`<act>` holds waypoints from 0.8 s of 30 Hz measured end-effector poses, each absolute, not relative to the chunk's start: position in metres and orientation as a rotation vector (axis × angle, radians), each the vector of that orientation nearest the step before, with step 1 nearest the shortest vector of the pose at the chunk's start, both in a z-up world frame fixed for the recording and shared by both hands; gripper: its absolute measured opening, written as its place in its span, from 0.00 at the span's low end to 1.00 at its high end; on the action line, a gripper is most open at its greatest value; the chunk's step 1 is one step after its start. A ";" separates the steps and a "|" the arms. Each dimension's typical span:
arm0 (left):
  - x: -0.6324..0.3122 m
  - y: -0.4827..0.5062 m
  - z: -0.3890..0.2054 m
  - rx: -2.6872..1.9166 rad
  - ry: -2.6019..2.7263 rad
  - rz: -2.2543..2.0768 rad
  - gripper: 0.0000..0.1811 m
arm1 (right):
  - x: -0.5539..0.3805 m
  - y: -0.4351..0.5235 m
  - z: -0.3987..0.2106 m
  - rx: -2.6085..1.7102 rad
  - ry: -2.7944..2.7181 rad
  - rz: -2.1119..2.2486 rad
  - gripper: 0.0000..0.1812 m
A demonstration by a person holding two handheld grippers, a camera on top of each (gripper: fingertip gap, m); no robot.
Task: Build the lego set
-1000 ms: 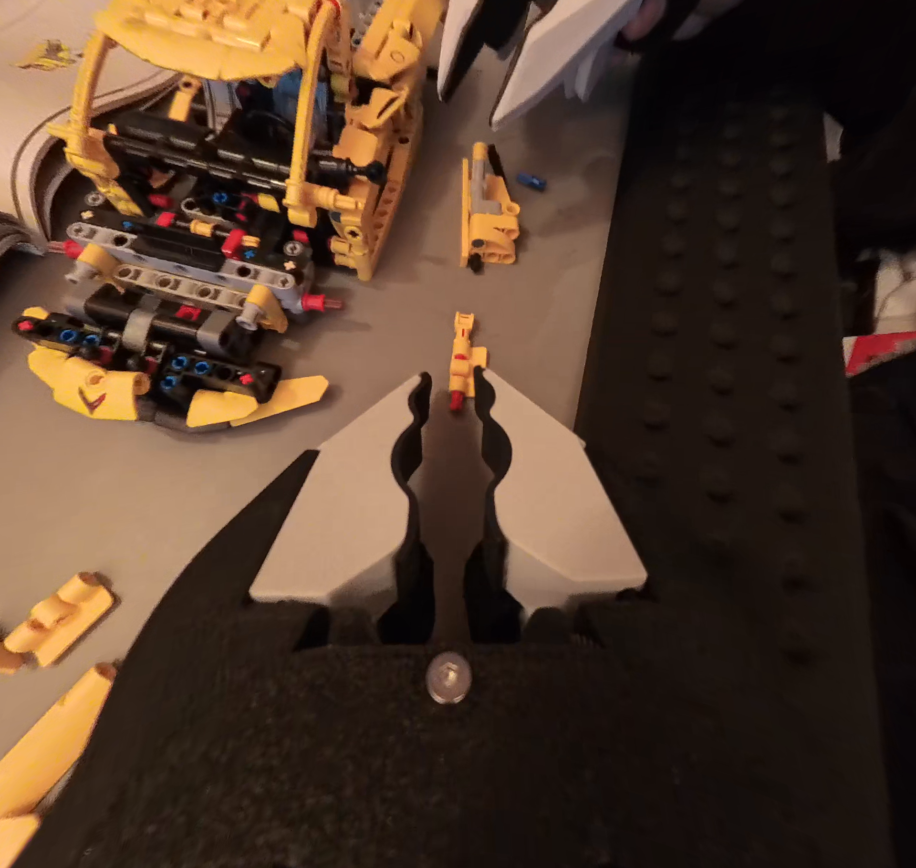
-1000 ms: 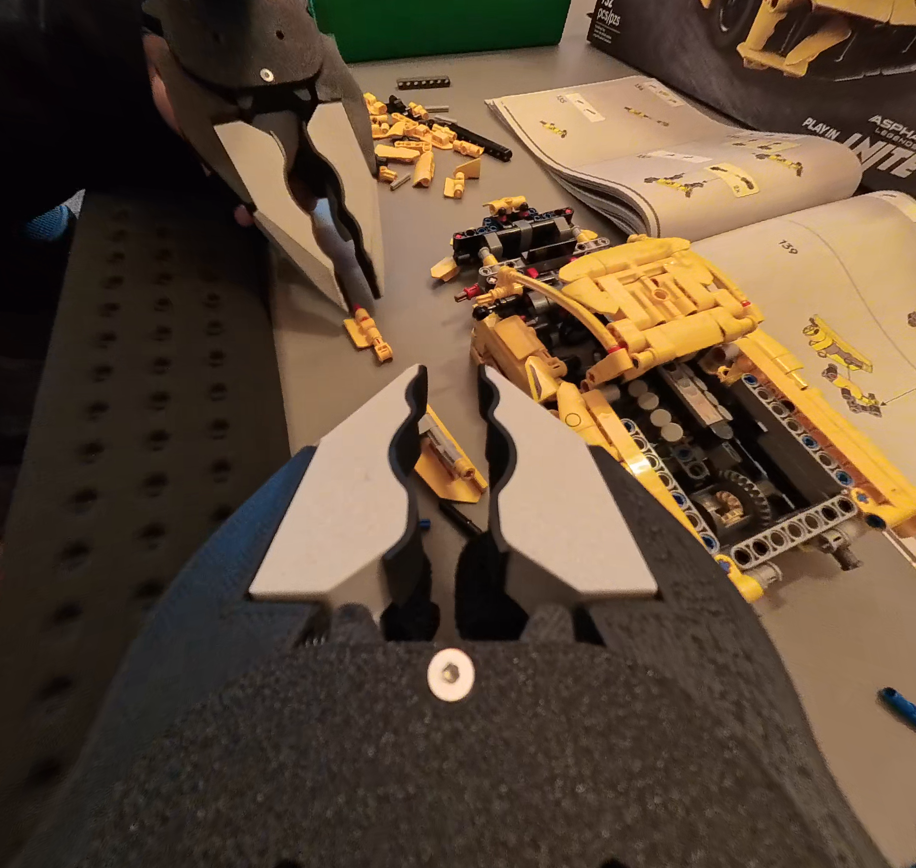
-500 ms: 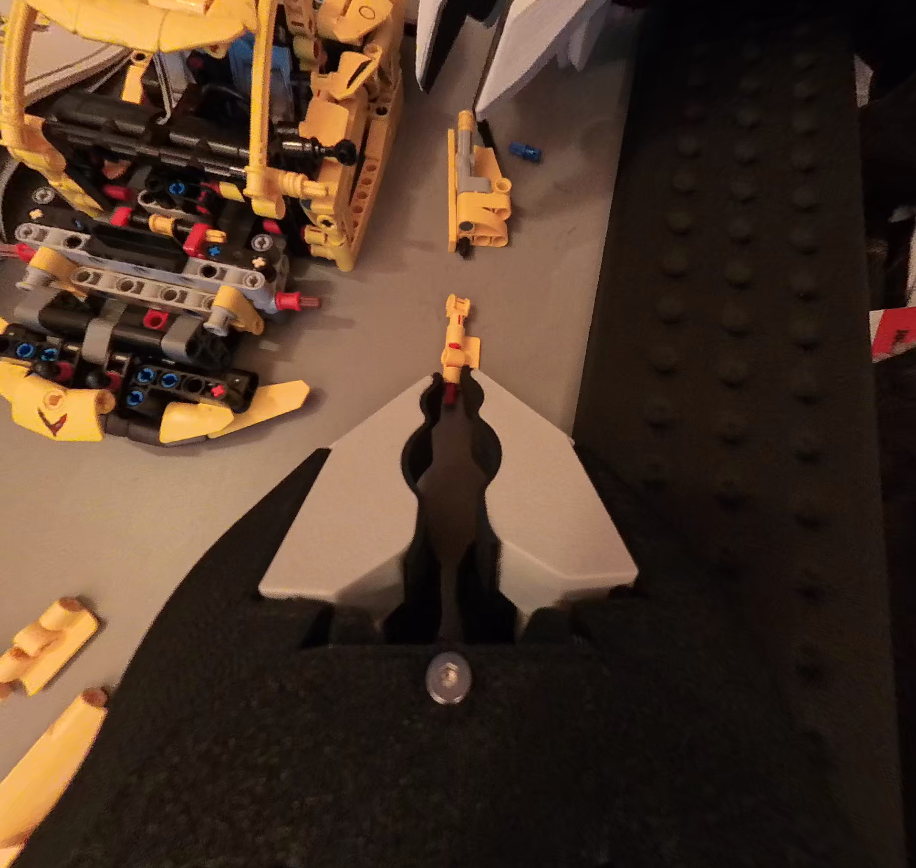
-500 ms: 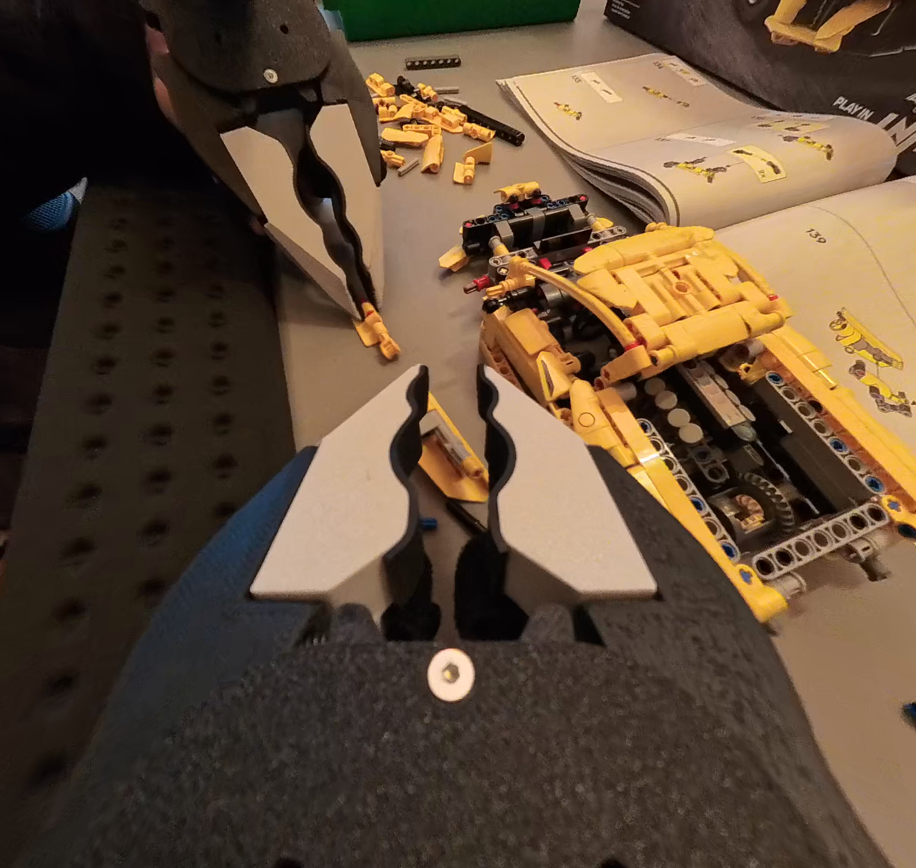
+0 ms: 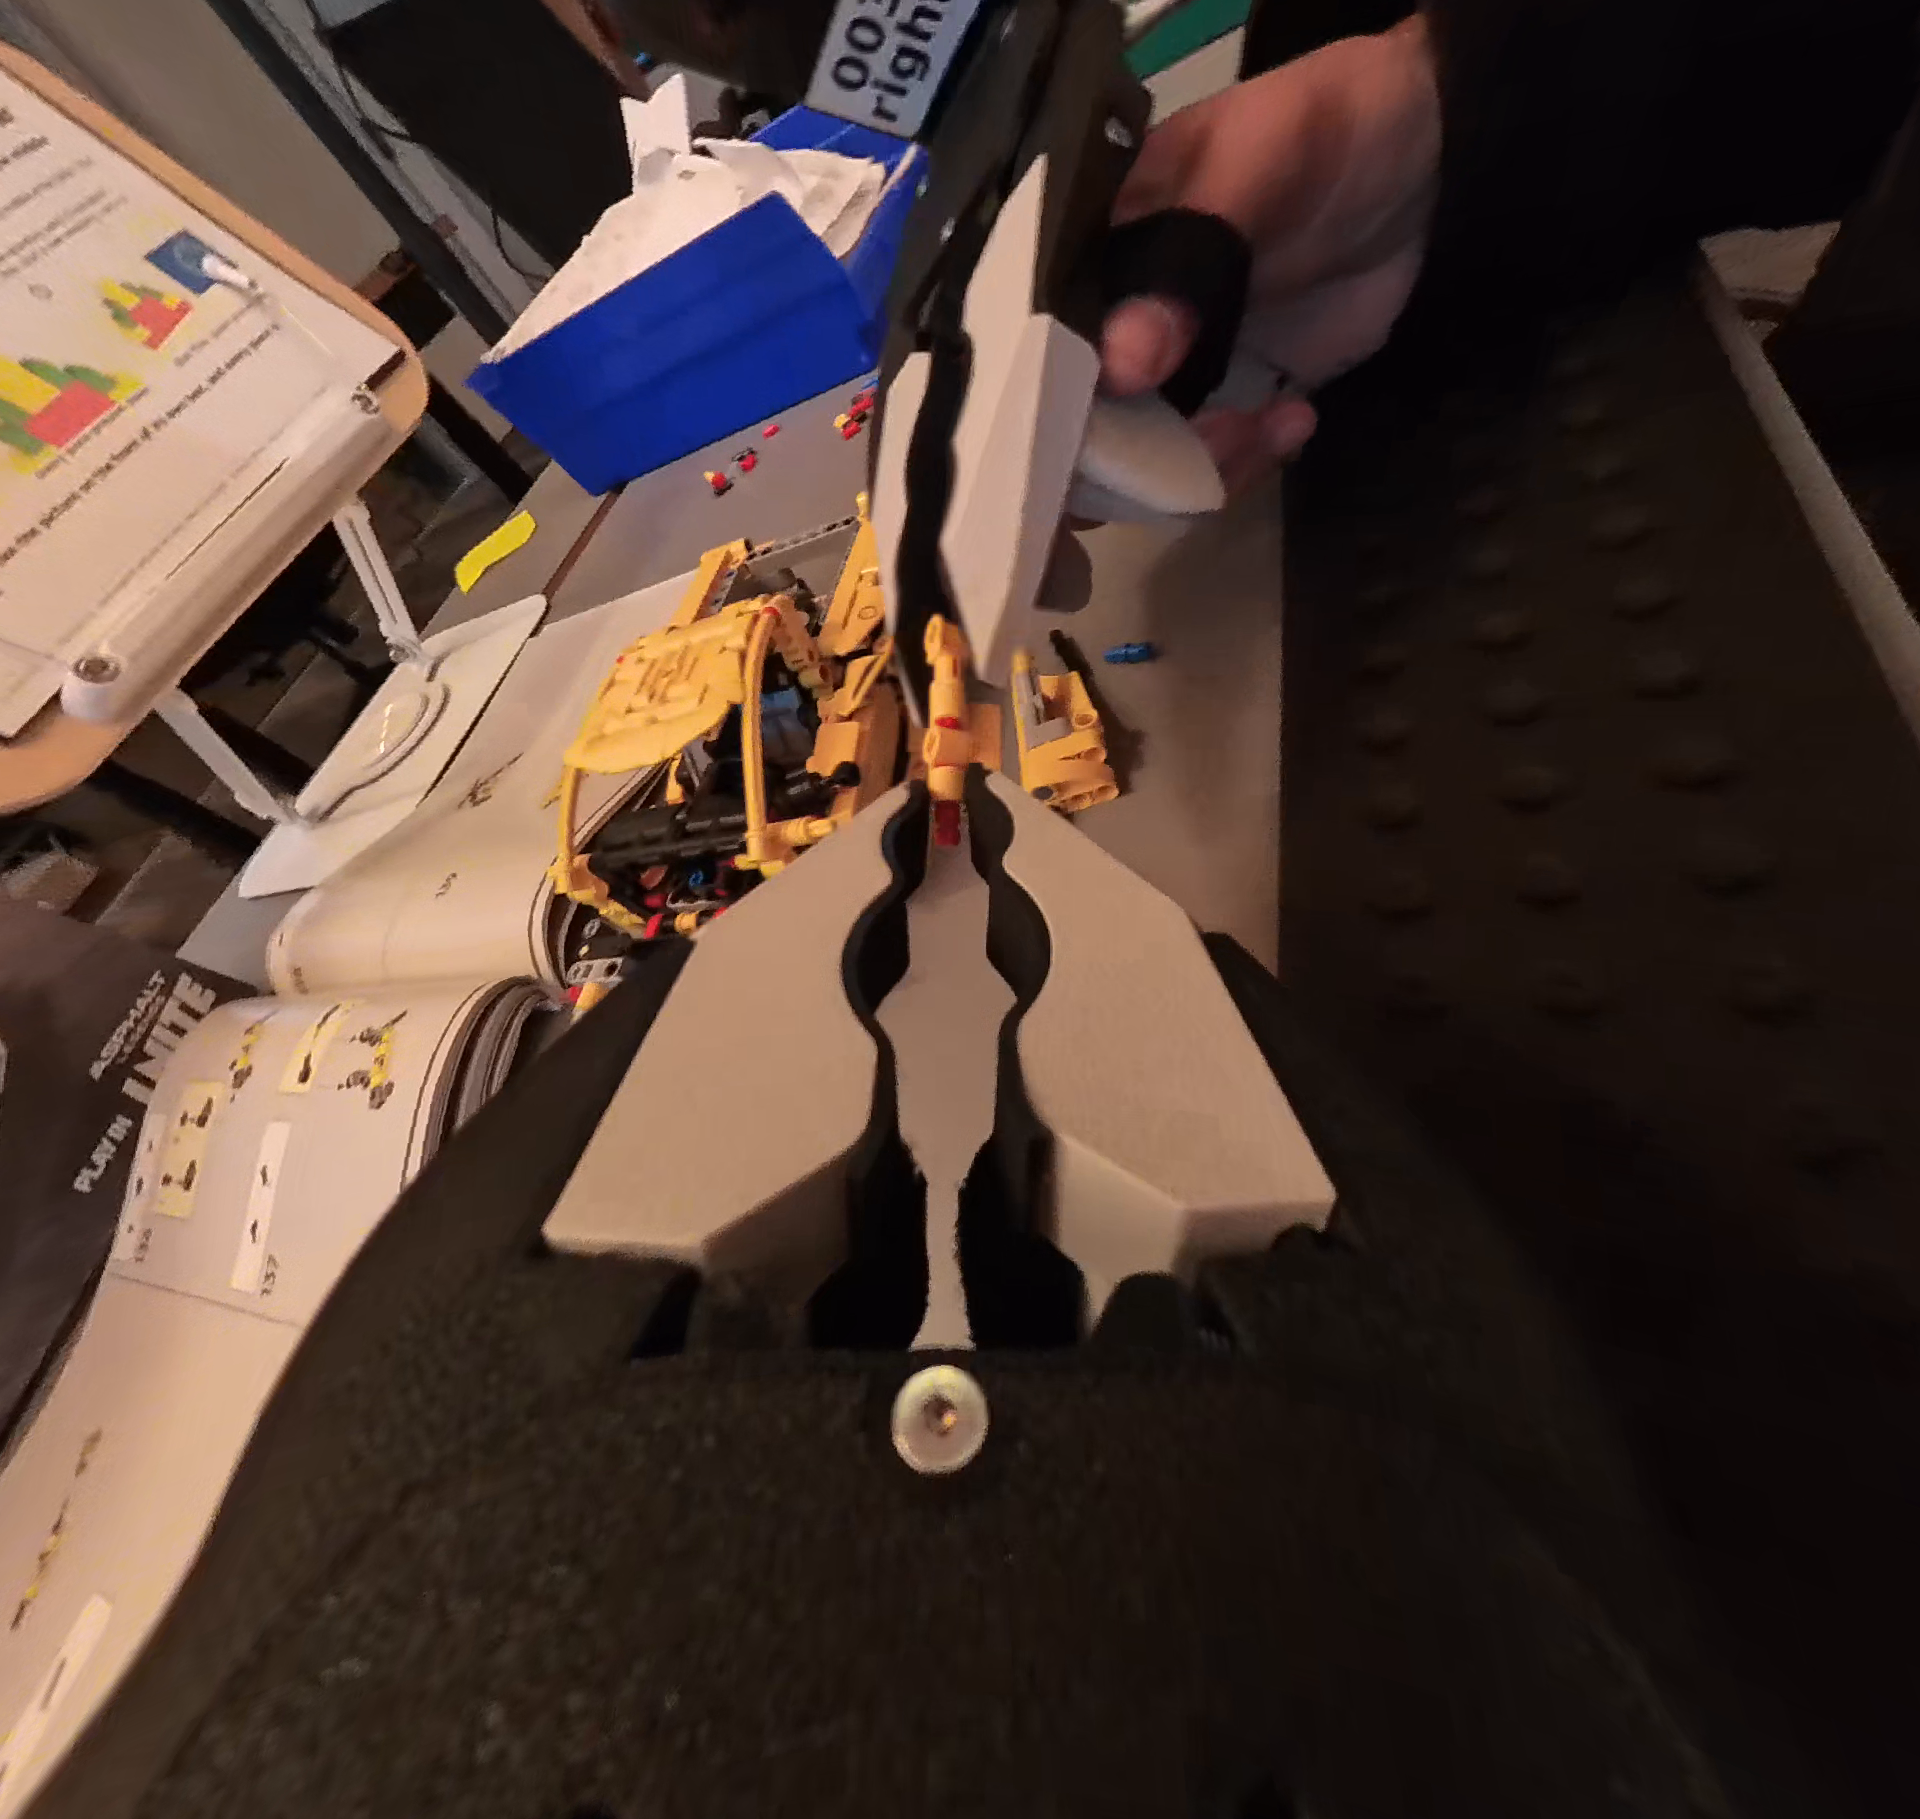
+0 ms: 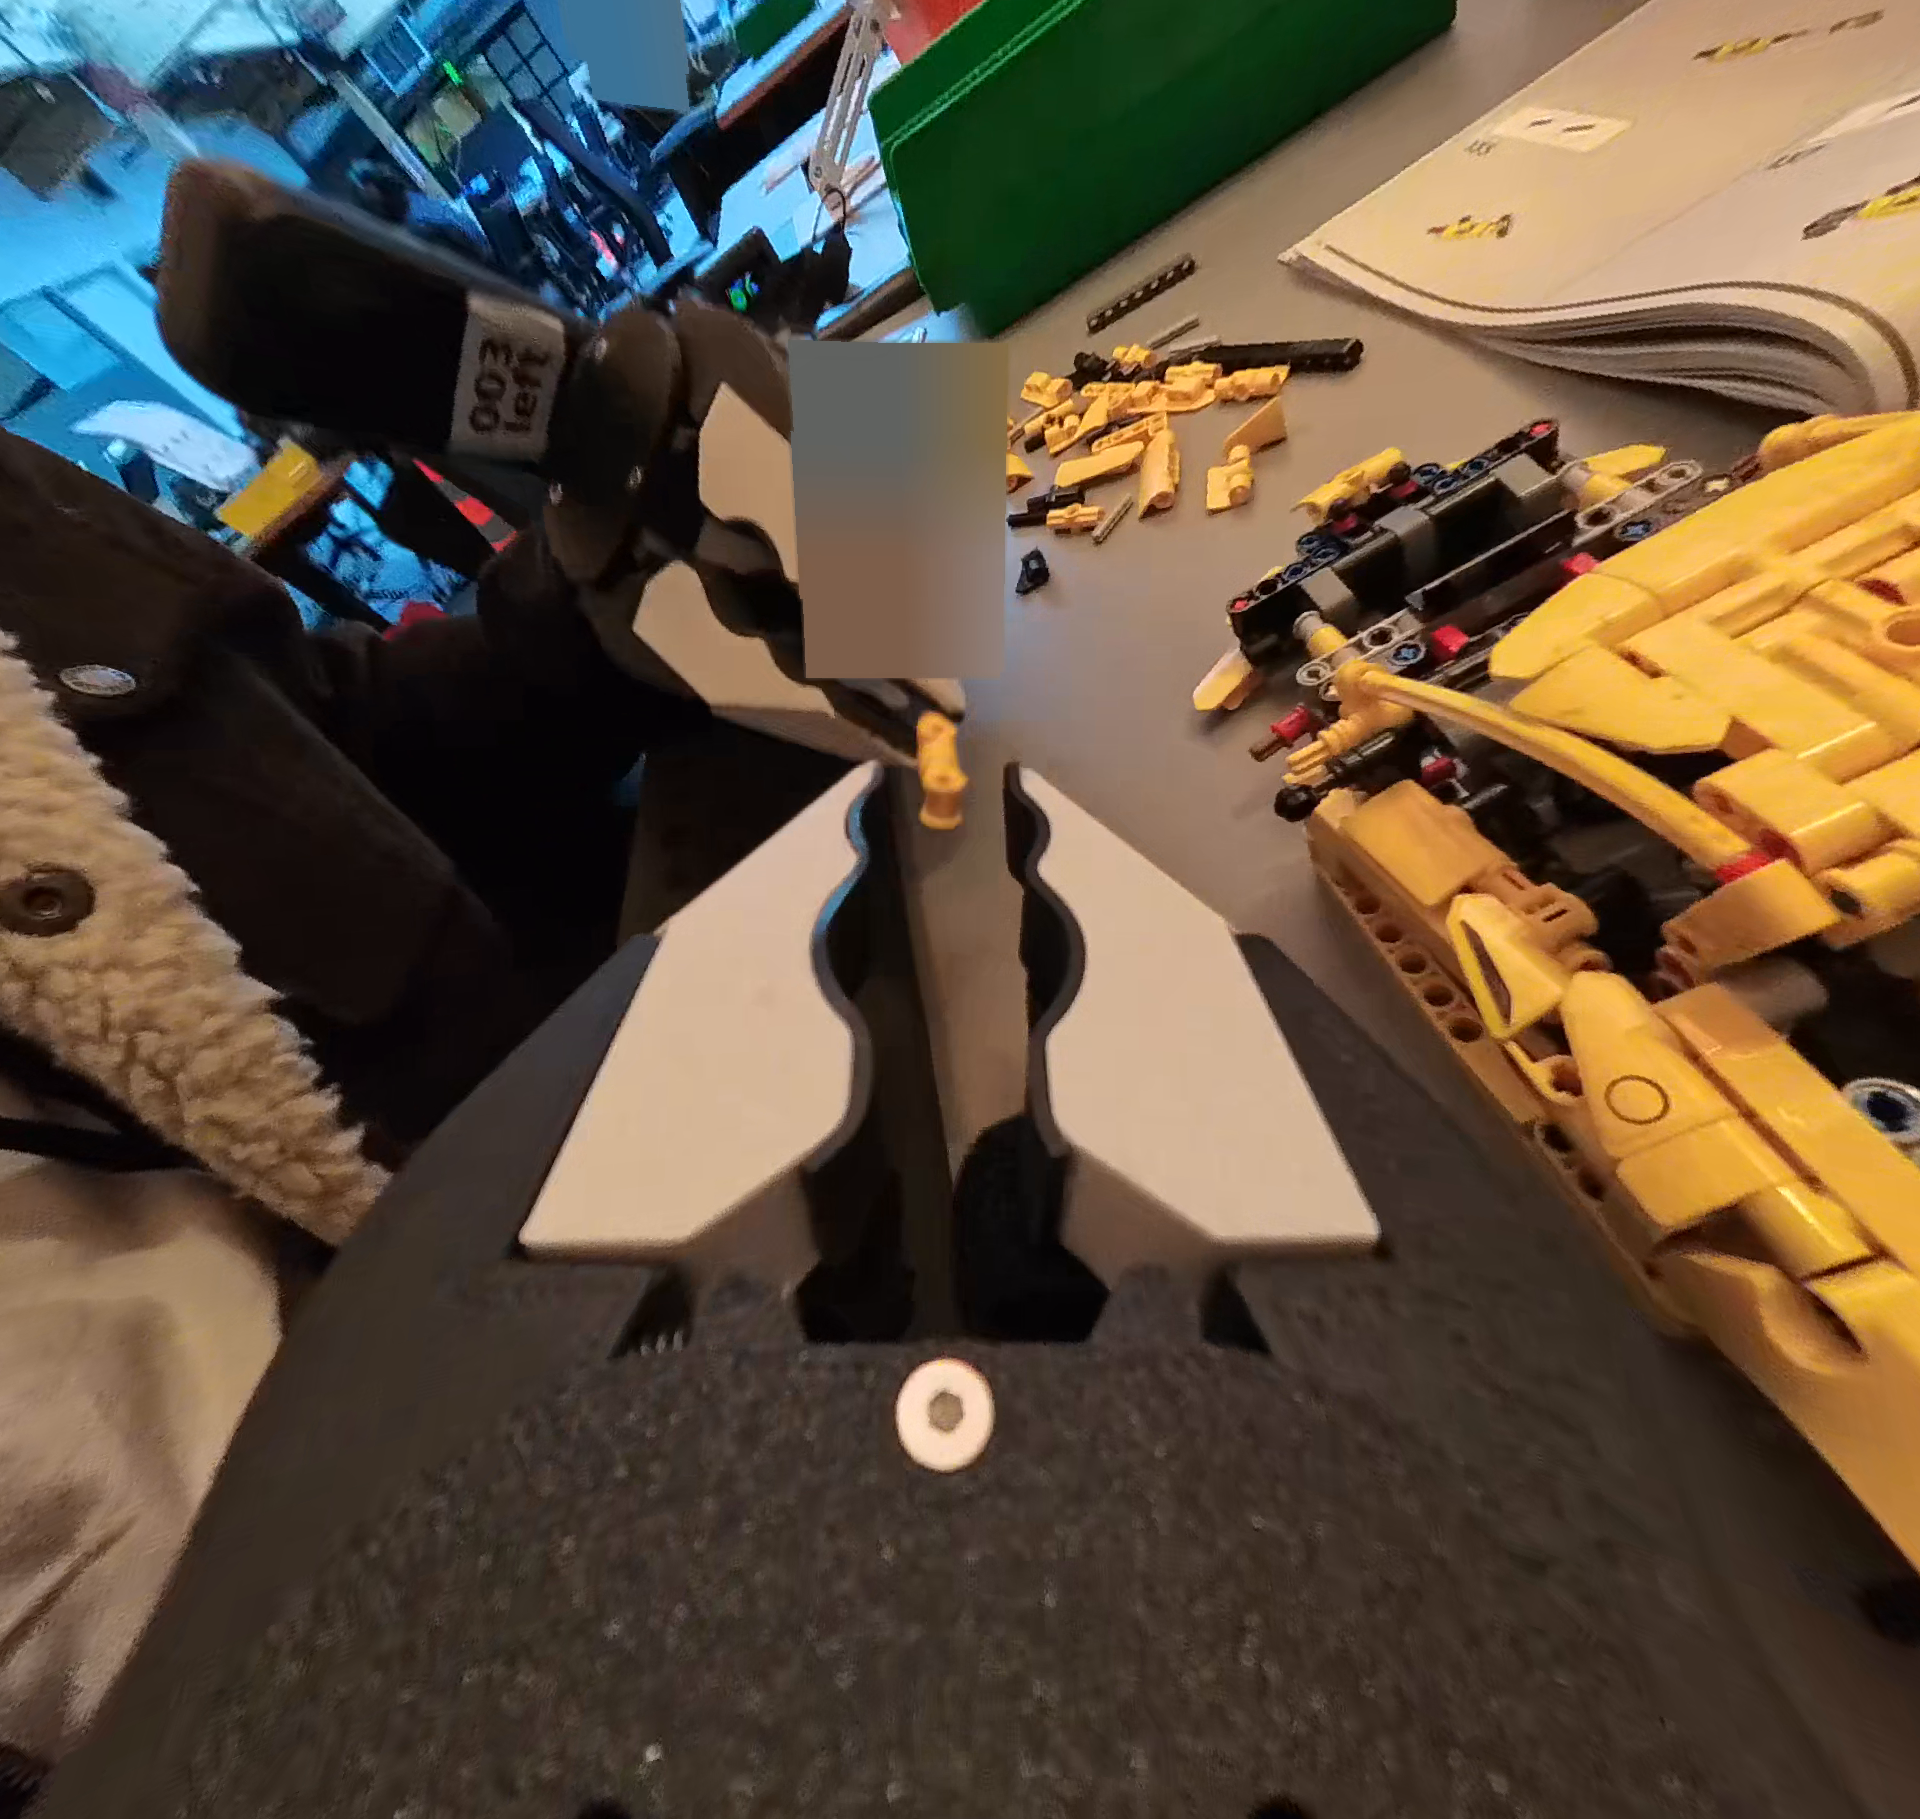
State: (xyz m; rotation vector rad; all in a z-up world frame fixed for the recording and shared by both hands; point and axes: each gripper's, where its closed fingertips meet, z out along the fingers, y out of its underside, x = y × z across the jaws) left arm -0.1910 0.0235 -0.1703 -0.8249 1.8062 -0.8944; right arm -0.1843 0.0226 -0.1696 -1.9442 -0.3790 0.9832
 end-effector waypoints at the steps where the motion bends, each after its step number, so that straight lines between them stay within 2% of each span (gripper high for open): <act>1: -0.191 0.021 -0.171 -0.804 1.812 -0.888 0.04 | -0.185 0.022 -0.167 -1.929 -0.363 1.013 0.08; 2: -0.191 0.020 -0.170 -0.793 1.811 -0.881 0.04 | -0.186 0.020 -0.165 -1.922 -0.362 1.048 0.03; 6: -0.189 0.026 -0.168 -0.886 1.786 -0.903 0.05 | -0.185 0.022 -0.168 -1.947 -0.328 1.047 0.03; 11: -0.181 0.039 -0.141 -1.037 1.581 -1.043 0.06 | -0.175 0.034 -0.141 -1.774 -0.117 1.169 0.03; 14: -0.174 0.046 -0.115 -1.229 1.305 -1.332 0.09 | -0.166 0.039 -0.120 -1.616 -0.005 1.229 0.03; 16: -0.168 0.044 -0.105 -1.342 1.111 -1.570 0.16 | -0.158 0.040 -0.111 -1.540 0.047 1.211 0.03; 24: -0.150 0.037 -0.103 -1.486 0.781 -1.957 0.13 | -0.147 0.038 -0.096 -1.413 0.110 1.191 0.03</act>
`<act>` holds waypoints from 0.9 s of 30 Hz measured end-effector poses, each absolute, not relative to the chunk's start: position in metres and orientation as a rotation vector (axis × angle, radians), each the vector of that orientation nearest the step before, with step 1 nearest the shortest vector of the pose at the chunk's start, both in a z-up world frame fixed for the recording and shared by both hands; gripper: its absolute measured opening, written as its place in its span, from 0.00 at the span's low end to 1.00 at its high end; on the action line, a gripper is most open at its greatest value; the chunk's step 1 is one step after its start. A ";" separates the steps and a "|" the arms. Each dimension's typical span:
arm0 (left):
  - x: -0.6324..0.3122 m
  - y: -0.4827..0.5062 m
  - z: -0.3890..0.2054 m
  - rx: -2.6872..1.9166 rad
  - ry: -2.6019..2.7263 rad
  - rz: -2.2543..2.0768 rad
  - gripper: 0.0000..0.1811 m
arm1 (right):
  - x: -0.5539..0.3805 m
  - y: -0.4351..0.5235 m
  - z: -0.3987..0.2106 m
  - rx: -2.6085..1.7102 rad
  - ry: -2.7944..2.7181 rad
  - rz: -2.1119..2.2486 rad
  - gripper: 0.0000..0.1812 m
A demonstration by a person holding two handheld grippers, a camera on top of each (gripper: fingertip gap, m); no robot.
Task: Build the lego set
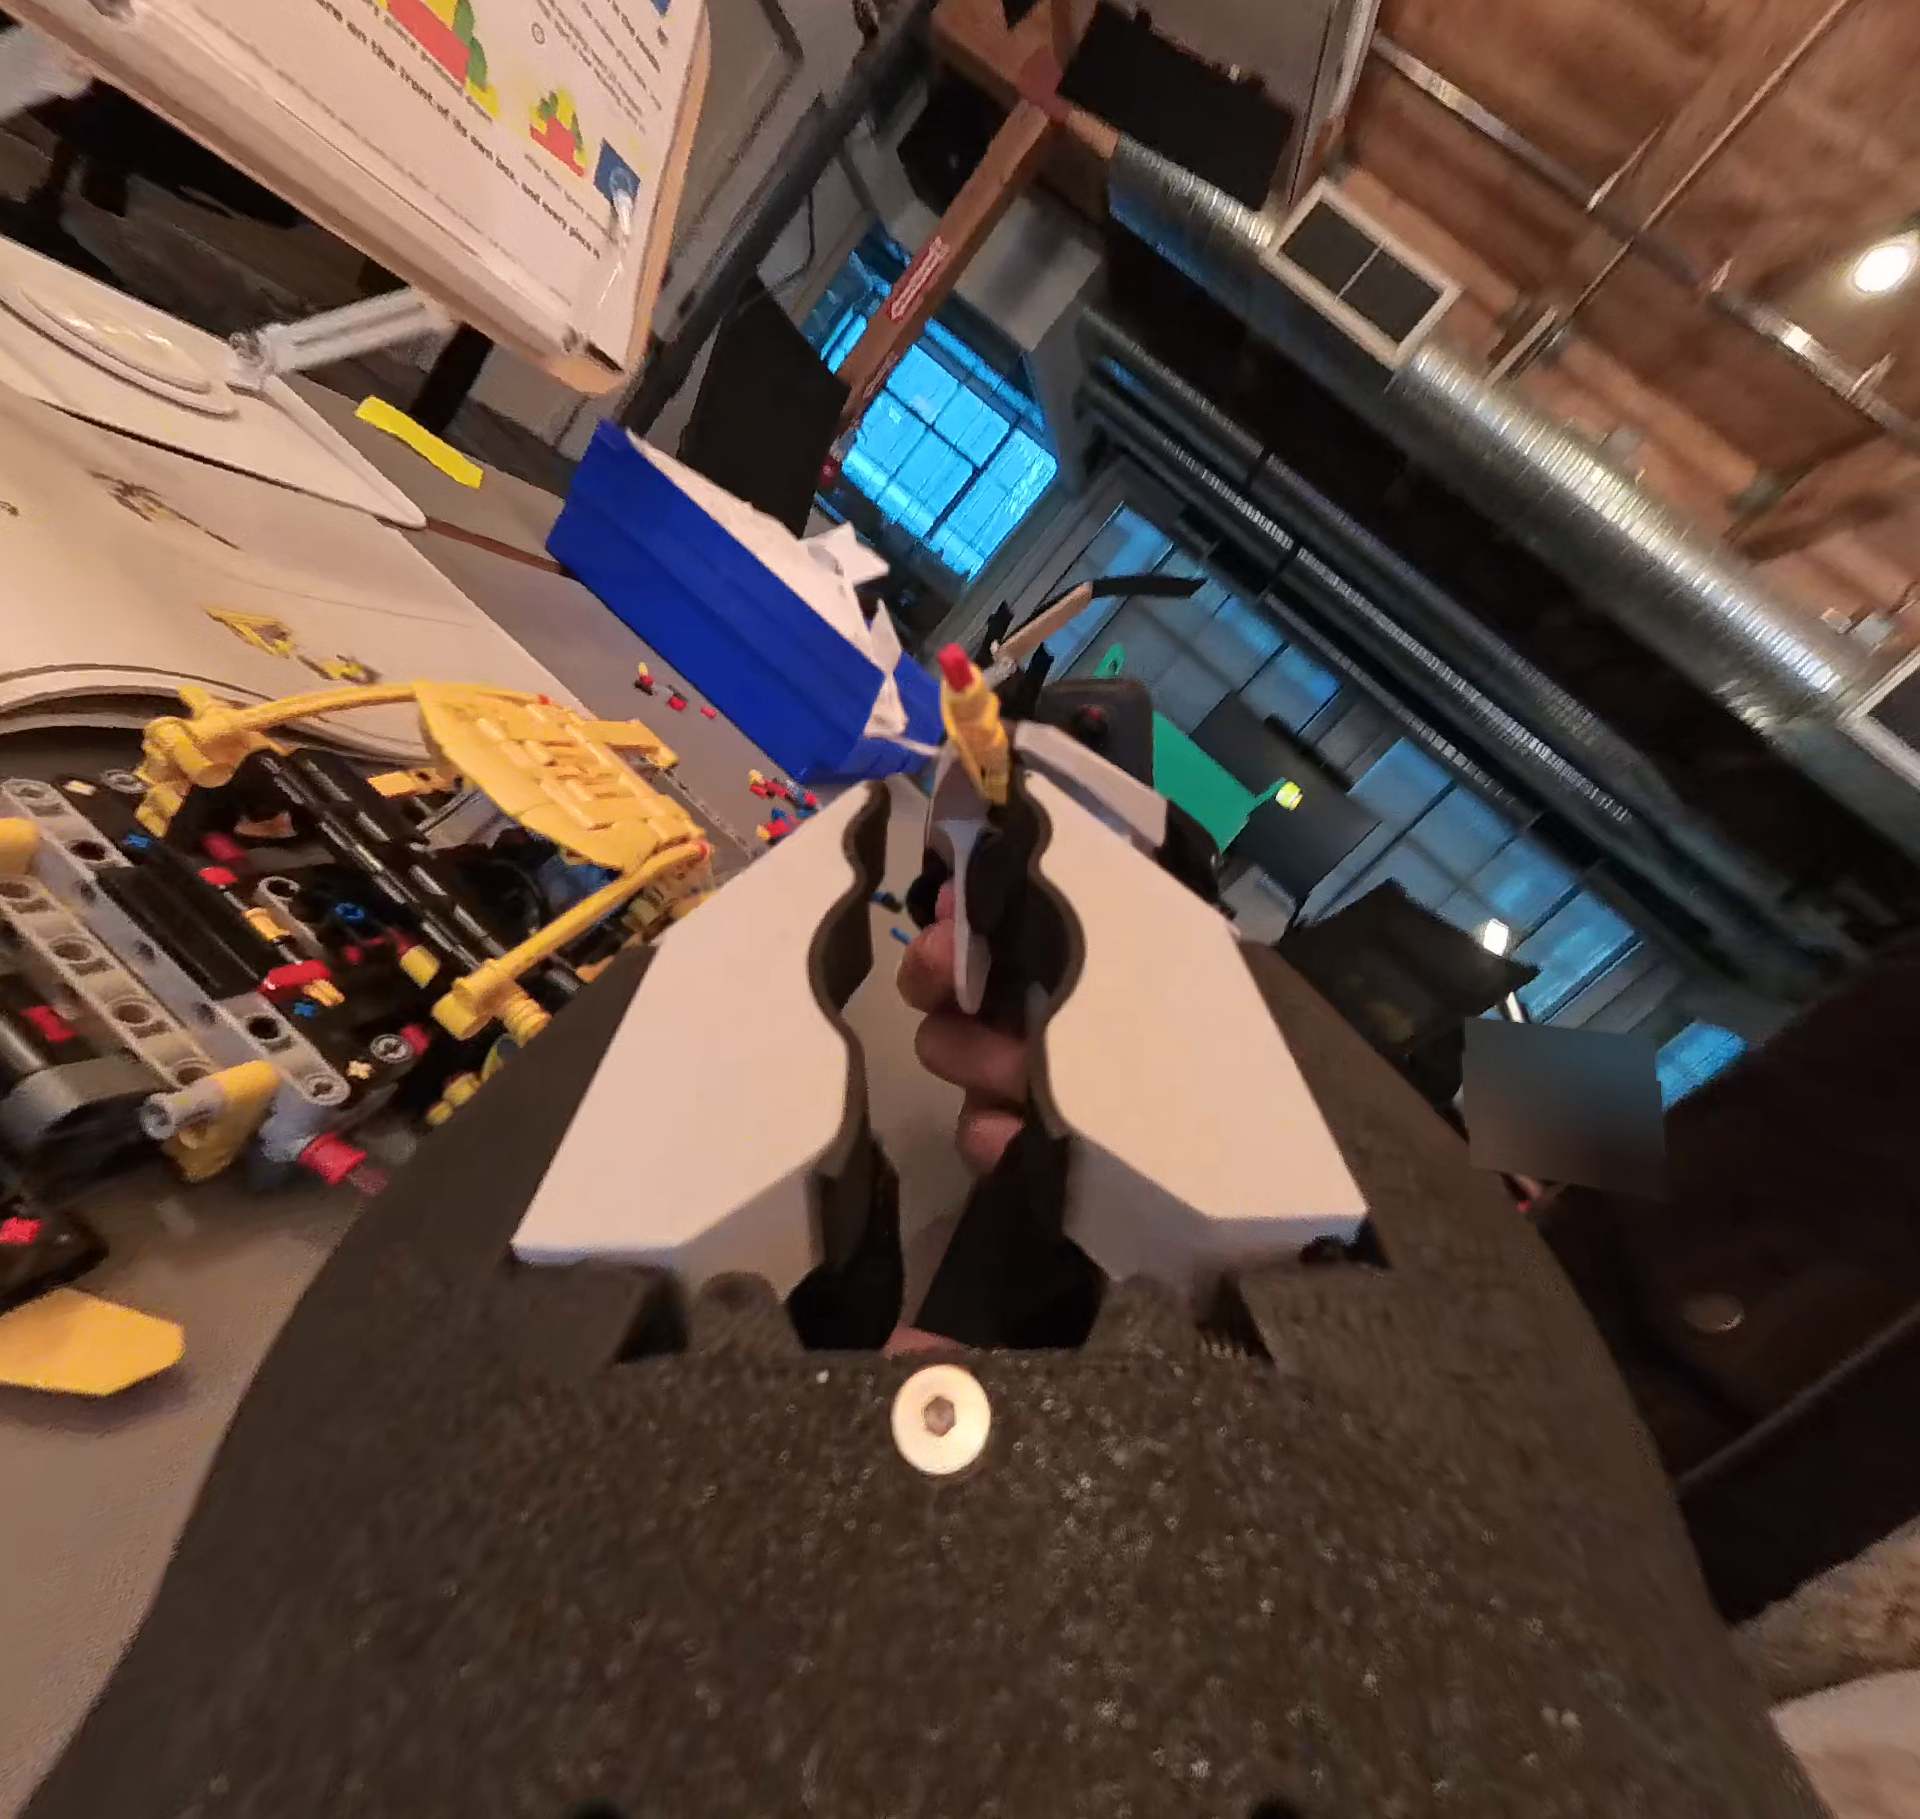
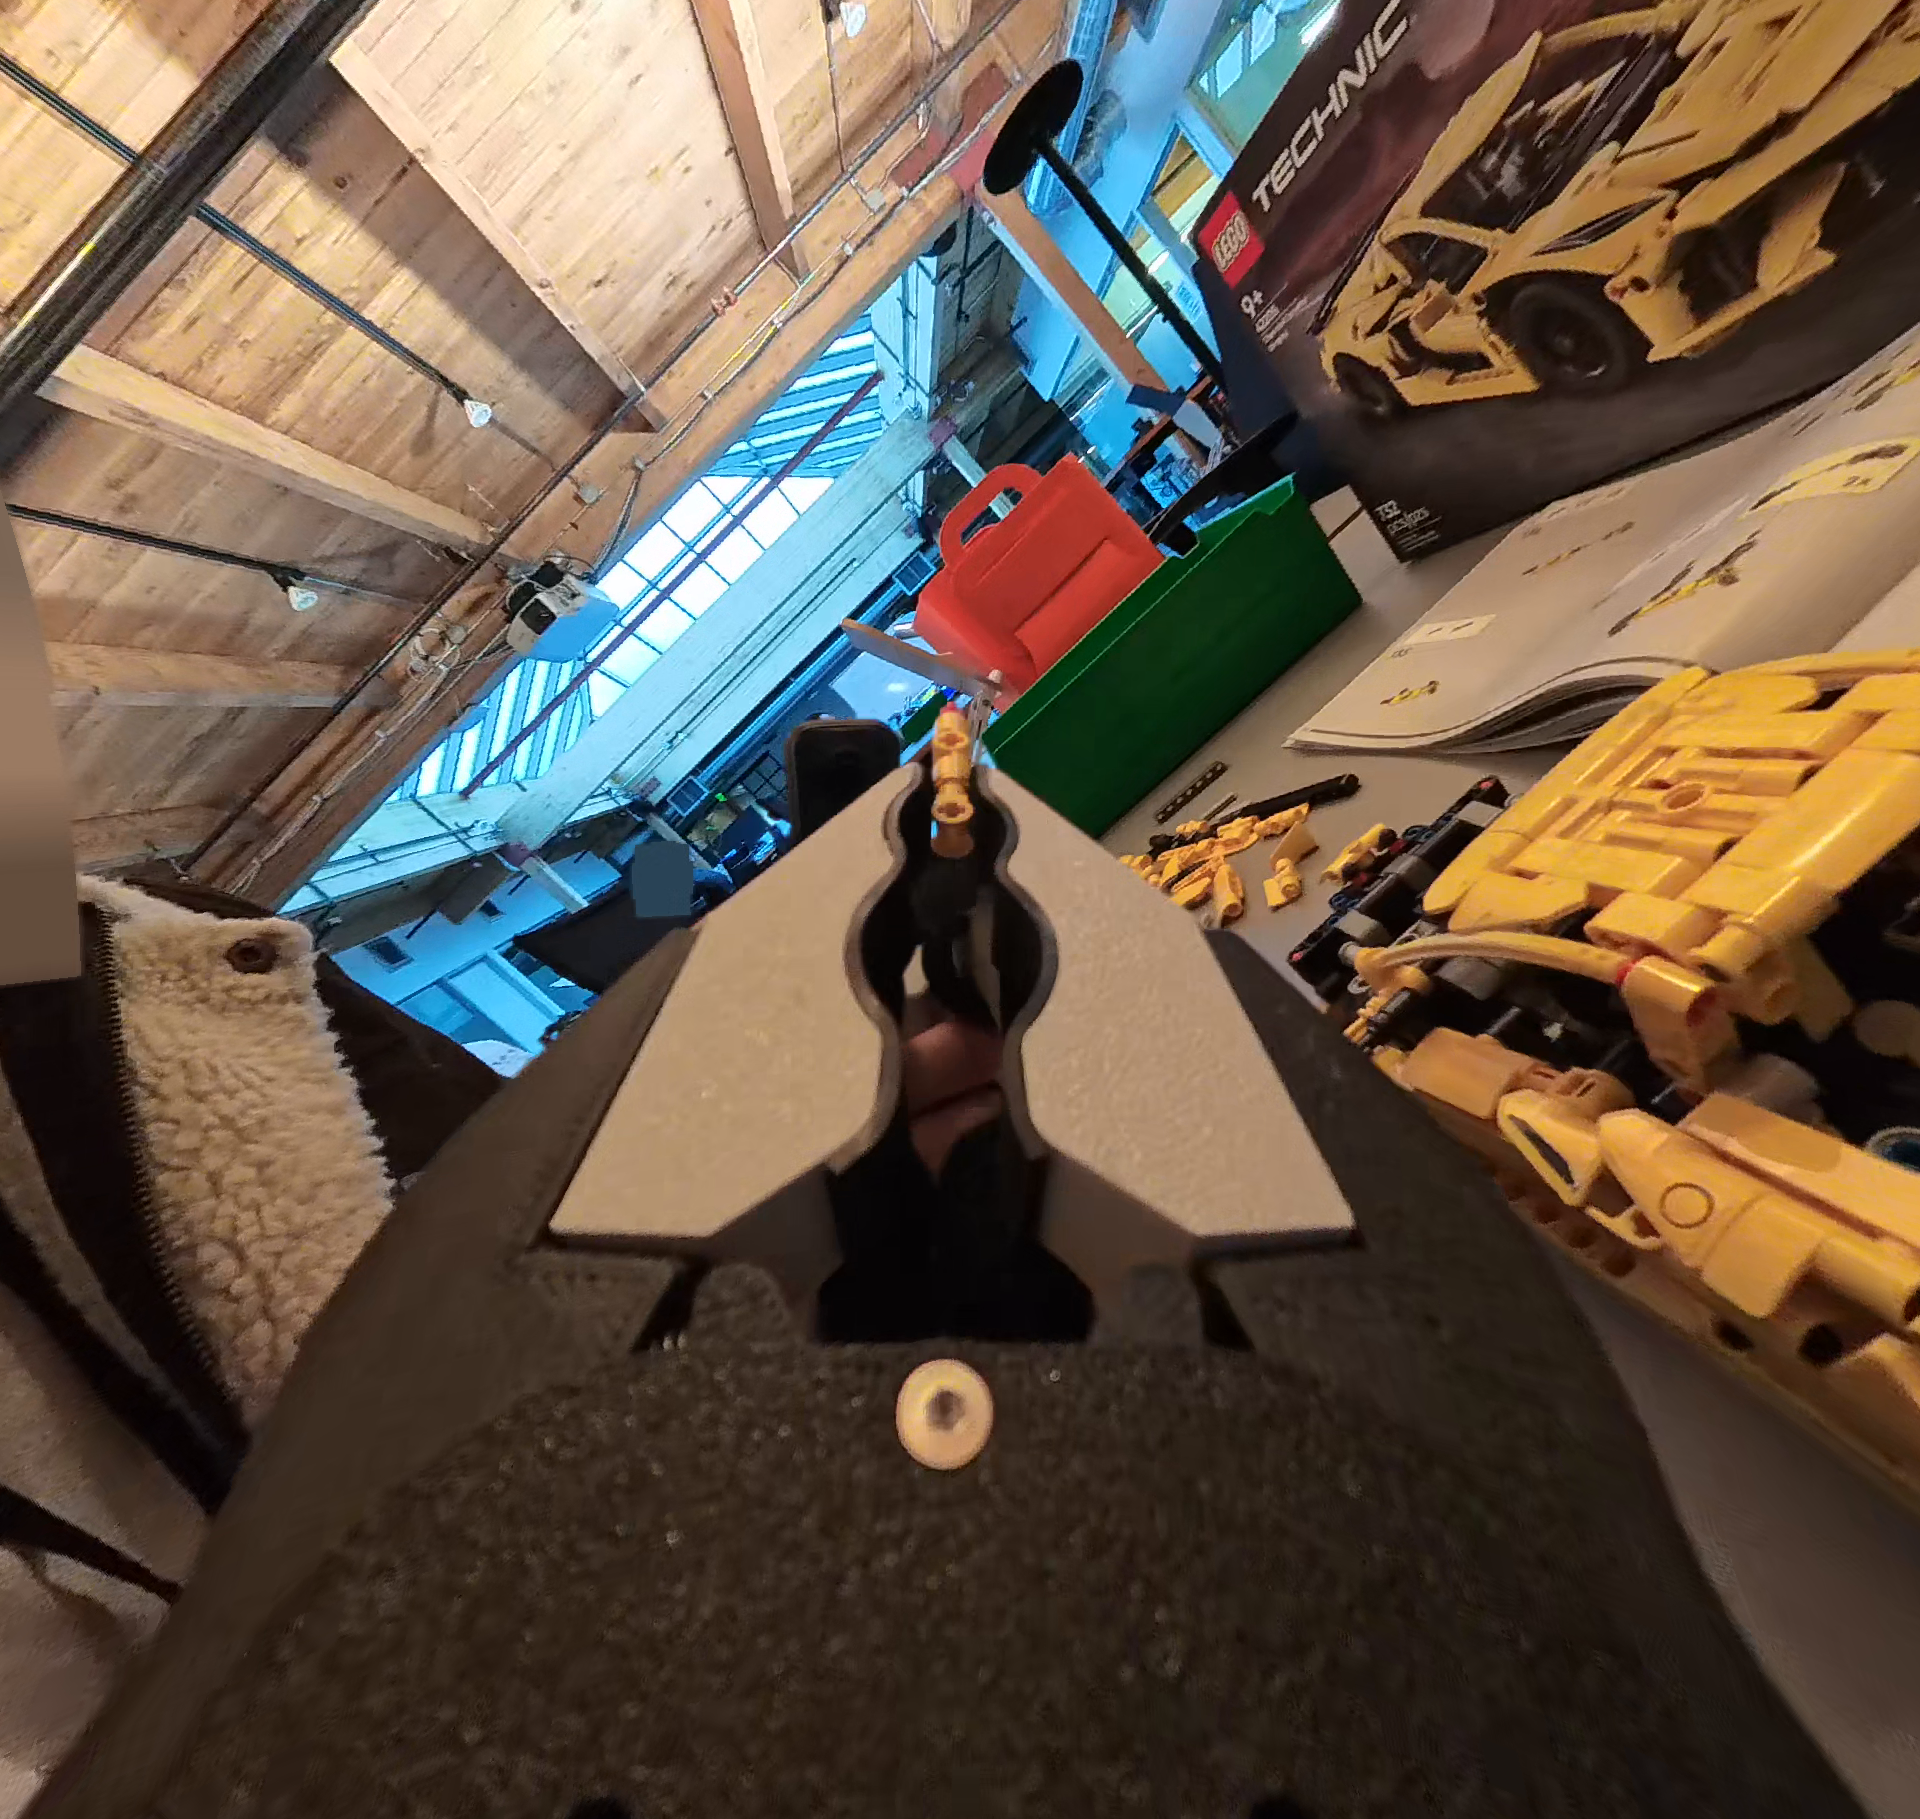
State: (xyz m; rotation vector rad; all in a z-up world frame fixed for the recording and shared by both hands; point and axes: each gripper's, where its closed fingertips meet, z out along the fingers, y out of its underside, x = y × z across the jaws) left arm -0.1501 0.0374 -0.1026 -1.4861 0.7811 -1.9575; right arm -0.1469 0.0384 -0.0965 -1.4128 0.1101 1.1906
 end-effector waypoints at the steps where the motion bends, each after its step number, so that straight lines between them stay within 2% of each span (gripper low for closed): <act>1: -0.152 0.041 -0.099 -1.470 0.742 -1.978 0.12 | -0.148 0.039 -0.097 -1.414 0.115 1.199 0.03; 5: -0.154 0.041 -0.094 -1.434 0.732 -2.022 0.10 | -0.150 0.038 -0.097 -1.411 0.109 1.214 0.03; 8: -0.155 0.039 -0.093 -1.418 0.747 -2.031 0.04 | -0.152 0.038 -0.098 -1.413 0.106 1.222 0.03; 27: -0.162 0.036 -0.086 -1.344 0.787 -2.068 0.04 | -0.166 0.035 -0.094 -1.404 0.031 1.288 0.03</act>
